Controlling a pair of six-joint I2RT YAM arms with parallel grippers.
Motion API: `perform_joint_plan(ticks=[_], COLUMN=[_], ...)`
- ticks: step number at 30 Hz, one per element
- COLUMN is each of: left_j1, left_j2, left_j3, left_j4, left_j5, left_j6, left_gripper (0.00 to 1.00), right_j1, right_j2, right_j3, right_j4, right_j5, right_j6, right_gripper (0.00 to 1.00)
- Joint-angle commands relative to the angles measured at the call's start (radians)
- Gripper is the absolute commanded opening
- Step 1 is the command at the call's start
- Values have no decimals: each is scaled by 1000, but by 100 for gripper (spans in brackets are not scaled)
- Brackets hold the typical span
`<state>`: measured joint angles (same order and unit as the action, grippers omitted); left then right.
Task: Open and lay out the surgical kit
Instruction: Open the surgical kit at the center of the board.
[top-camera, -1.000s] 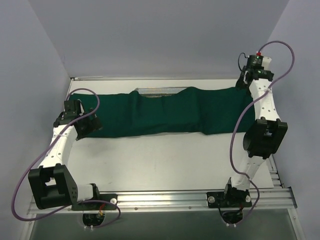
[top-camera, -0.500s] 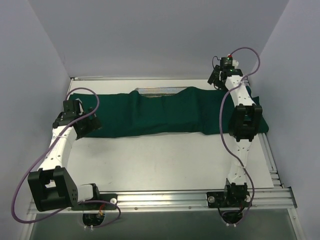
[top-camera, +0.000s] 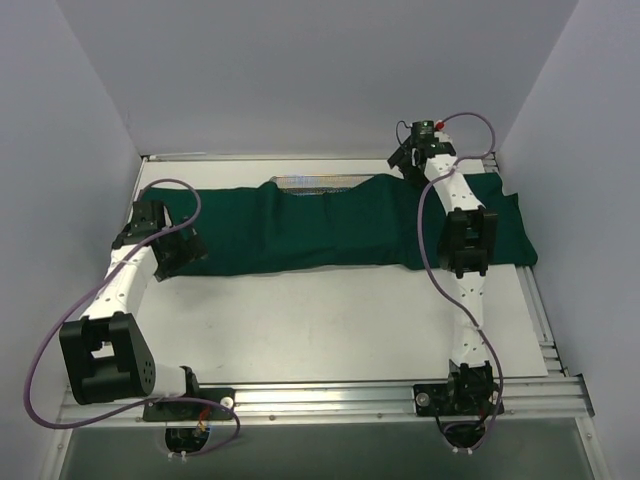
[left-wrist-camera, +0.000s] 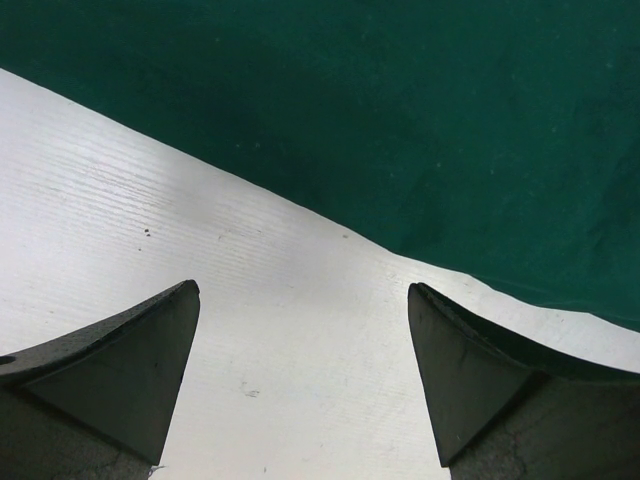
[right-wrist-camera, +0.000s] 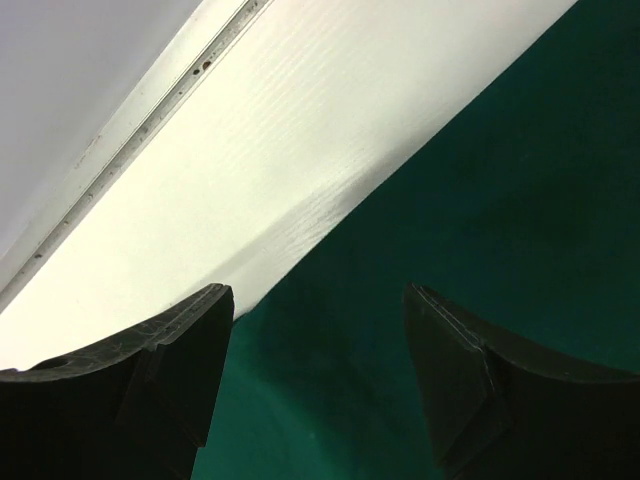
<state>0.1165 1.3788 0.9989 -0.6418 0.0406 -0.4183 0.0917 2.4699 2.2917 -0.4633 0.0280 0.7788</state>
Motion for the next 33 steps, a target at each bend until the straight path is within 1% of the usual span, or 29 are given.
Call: perform_joint_plan(ticks=[1, 9, 12, 15, 16, 18, 19, 21, 26, 30, 33], left_j1=[-3, -3, -3, -3, -3, -3, -3, -2, -3, -3, -3], left_j2=[12, -3, -6, 2, 3, 8, 8, 5, -4, -9, -17], left_j3=[40, 37, 37, 37, 40, 40, 40, 40, 34, 27, 24], left_j4=[36, 48, 44, 42, 41, 39, 37, 34, 24, 16, 13], left_j5=[22, 41, 33, 33, 33, 33, 36, 36, 33, 38, 42], left_j6=[-19, -19, -11, -8, -7, -8, -8, -7, 4, 9, 10], left_gripper=[94, 94, 94, 94, 94, 94, 94, 94, 94, 94, 94], right_j1=[11, 34, 34, 34, 34, 33, 33, 29, 26, 20, 13], right_j2=[46, 126, 130, 121, 118, 103, 97, 78, 24, -12, -29], right_j3=[52, 121, 115, 111, 109, 106, 106, 106, 88, 80, 77], right_j4=[15, 8, 9, 12, 15, 26, 26, 25, 18, 5, 0], right_j5=[-4, 7, 4, 0, -2, -2, -3, -5, 15, 29, 32], right_j6=[71, 76, 76, 73, 71, 63, 60, 53, 28, 8, -12], right_gripper=[69, 67, 63, 51, 43, 36, 29, 23, 14, 14, 20])
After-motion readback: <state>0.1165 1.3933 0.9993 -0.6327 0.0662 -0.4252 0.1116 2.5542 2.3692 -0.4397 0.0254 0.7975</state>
